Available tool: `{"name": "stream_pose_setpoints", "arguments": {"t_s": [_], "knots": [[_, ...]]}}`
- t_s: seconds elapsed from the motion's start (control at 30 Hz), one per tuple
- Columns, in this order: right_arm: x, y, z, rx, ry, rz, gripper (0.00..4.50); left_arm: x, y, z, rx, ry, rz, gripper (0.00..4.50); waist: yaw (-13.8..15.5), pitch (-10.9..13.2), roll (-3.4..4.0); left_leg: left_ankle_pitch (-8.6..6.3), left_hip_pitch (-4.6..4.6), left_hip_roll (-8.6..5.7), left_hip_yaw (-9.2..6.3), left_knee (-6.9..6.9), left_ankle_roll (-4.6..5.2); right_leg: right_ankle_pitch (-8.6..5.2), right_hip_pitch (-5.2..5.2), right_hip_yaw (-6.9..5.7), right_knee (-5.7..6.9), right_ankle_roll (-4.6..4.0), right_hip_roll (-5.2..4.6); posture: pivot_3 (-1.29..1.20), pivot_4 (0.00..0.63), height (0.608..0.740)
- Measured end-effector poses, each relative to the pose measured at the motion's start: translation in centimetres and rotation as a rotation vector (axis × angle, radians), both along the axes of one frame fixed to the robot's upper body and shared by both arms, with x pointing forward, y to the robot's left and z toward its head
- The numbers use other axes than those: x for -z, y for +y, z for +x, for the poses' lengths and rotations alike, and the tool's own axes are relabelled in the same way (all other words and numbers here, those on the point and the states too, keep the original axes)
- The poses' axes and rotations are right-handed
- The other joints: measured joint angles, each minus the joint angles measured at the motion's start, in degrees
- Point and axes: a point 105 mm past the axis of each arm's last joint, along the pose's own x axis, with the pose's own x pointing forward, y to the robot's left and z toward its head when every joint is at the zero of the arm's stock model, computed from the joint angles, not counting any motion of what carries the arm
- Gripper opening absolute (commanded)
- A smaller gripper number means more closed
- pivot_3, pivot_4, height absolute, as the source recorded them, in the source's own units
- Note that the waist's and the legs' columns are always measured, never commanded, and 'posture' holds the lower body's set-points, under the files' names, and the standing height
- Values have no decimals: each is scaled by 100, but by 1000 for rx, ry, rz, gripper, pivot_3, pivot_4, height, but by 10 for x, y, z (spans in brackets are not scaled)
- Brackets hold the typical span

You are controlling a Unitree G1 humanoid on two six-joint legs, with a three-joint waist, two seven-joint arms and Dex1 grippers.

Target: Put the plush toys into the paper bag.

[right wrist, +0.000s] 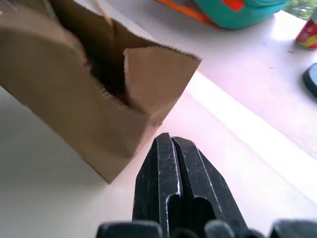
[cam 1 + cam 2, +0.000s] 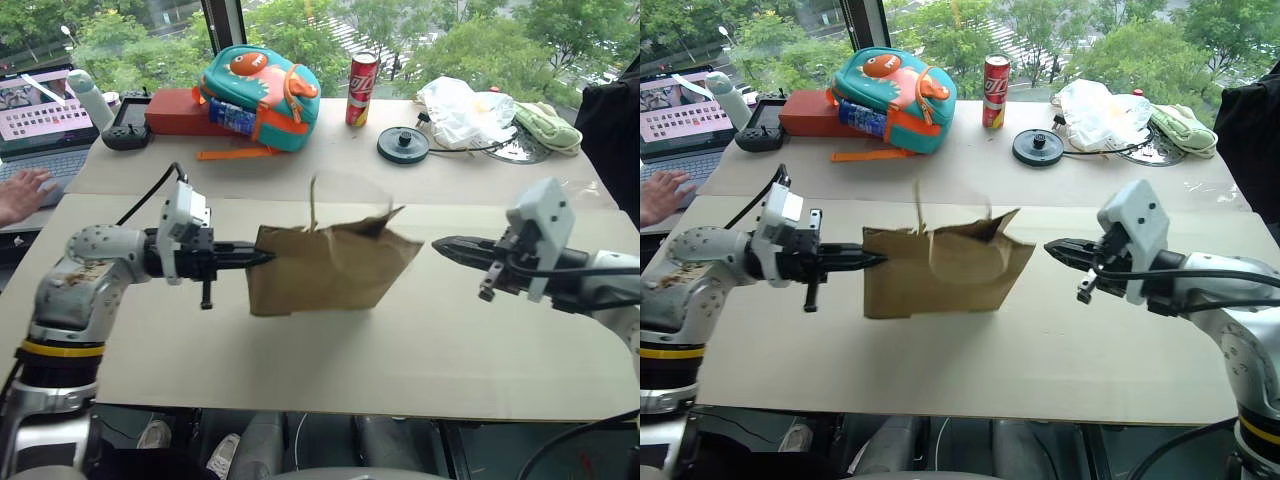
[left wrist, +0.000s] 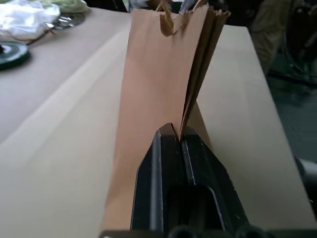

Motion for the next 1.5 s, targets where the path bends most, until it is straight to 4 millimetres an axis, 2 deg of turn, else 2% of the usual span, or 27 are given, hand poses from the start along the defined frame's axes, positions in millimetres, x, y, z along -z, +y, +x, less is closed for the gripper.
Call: {"name": "stream_pose_setpoints", "arguments": {"t_s": [0.1,0.27,0.4,0.6,0.63,0.67,0.8,0.83,0.97,1.17,1.5], "knots": [[-11,-1,-7,-49,-22,46,0,4,2,-11,69,33,11,52,0,0,-1,0,3,2,0,0,0,0,2,-1,1,0,2,0,150,739],[-13,2,-15,-117,-3,78,0,20,5,-21,132,40,52,52,-4,0,-1,0,6,5,4,-1,0,-1,2,2,1,-1,2,0,150,739],[-12,4,-19,-139,16,76,0,38,11,-16,115,18,105,52,10,0,-1,0,4,4,4,1,0,2,2,1,1,-7,1,0,150,739],[-10,6,-20,-140,26,42,0,47,10,-11,94,4,128,52,21,0,-1,0,2,3,4,2,0,1,1,1,0,-5,0,0,150,739],[-9,6,-20,-139,29,38,0,47,10,-11,93,2,129,573,21,0,-1,0,2,4,3,1,0,1,1,1,0,-5,1,0,150,739],[-8,6,-20,-139,36,31,0,46,10,-10,89,0,128,742,20,0,-1,0,2,4,4,1,0,1,1,1,1,-5,1,0,150,739],[-1,6,-20,-145,62,-4,0,39,11,-9,74,77,94,2194,8,1,-1,0,3,4,3,2,0,-6,0,1,5,6,2,0,150,739],[0,6,-19,-142,61,-11,0,36,13,-9,70,91,87,2413,4,0,-1,0,4,4,3,2,0,-8,0,1,6,9,2,0,150,739],[1,5,-18,-152,64,-18,0,16,22,-10,43,144,95,2413,-12,1,-2,0,5,5,3,1,0,-15,-1,2,8,21,3,0,150,739],[0,5,-21,-181,70,-65,0,-19,42,-24,35,260,108,2413,-6,2,-1,0,8,6,4,0,0,-18,-2,0,9,23,2,0,150,739],[-19,20,-31,-284,18,-95,0,-40,56,-30,-20,231,123,2413,-7,3,0,0,6,10,5,-4,0,-23,-6,-1,12,14,3,0,150,739]]}}
